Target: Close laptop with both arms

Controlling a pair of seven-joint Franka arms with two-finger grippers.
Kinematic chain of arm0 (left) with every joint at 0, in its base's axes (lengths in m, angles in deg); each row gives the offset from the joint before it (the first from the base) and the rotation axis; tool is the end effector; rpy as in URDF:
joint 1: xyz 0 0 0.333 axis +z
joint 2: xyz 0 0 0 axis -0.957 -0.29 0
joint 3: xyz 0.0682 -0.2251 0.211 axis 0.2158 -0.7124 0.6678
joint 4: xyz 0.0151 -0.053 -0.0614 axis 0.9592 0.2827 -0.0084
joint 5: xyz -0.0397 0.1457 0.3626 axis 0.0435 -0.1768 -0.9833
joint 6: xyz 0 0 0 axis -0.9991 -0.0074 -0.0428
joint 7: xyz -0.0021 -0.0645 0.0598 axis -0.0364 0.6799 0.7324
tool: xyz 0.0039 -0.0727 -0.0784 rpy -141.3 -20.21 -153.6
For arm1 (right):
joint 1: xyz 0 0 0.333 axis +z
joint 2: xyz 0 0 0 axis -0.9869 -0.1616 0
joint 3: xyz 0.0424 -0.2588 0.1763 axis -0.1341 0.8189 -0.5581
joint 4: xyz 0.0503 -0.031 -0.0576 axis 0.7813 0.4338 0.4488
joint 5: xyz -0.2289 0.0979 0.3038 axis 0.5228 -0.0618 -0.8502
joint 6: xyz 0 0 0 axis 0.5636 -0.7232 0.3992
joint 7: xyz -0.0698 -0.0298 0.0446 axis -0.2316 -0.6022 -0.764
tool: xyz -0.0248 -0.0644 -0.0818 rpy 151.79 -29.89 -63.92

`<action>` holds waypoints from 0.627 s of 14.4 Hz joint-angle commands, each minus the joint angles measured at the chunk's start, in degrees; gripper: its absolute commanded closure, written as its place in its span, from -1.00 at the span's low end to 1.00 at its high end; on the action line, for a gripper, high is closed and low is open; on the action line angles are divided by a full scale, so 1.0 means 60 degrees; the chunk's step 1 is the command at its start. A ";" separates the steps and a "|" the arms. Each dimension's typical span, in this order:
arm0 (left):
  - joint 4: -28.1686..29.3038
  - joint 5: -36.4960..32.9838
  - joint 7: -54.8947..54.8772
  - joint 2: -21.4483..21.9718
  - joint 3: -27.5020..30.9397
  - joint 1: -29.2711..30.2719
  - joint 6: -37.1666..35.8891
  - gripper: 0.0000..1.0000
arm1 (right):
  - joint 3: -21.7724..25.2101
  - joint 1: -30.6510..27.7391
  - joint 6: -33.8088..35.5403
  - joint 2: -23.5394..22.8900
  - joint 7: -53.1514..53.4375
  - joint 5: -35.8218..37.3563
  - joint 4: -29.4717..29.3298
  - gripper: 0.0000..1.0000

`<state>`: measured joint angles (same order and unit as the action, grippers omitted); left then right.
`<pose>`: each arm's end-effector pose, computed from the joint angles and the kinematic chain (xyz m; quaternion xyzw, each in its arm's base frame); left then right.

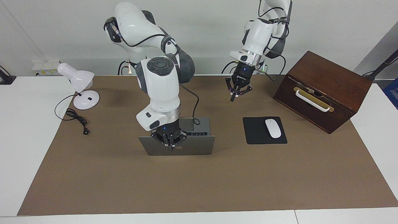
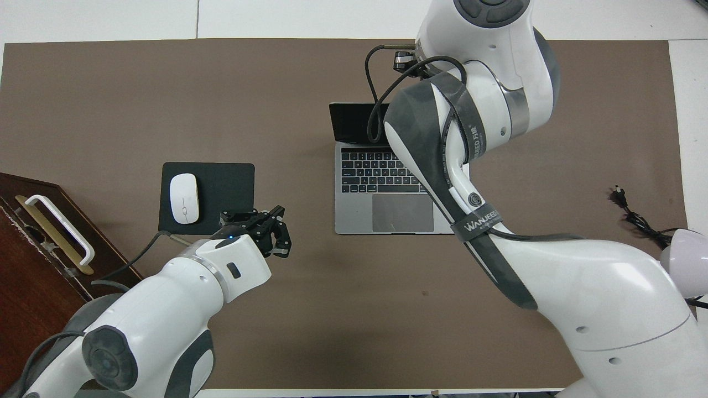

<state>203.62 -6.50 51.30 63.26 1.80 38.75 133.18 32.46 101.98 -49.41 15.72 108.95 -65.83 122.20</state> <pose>0.4055 -0.2535 0.4410 0.9200 -0.2387 0.2859 0.1223 0.7139 0.2710 0.4942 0.9905 -0.0763 0.1148 0.0025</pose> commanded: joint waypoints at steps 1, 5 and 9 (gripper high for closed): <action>-0.0032 0.0117 0.0137 -0.0738 0.0145 -0.0536 0.0603 1.00 | -0.0084 -0.0089 -0.0041 0.0031 0.0175 0.0053 -0.0030 1.00; -0.0047 0.0117 0.0166 -0.1879 0.0130 -0.0961 0.2166 1.00 | -0.0099 -0.0133 -0.0056 0.0046 0.0175 0.0053 0.0116 1.00; -0.0003 0.0102 0.0225 -0.3007 0.0130 -0.1298 0.4304 1.00 | -0.0099 -0.0162 -0.0362 0.0134 0.0161 0.0053 0.0554 1.00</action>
<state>203.67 -6.50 52.34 48.64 1.76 32.63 152.83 32.46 101.66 -49.53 15.70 108.95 -65.83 122.91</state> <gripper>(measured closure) 0.991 0.991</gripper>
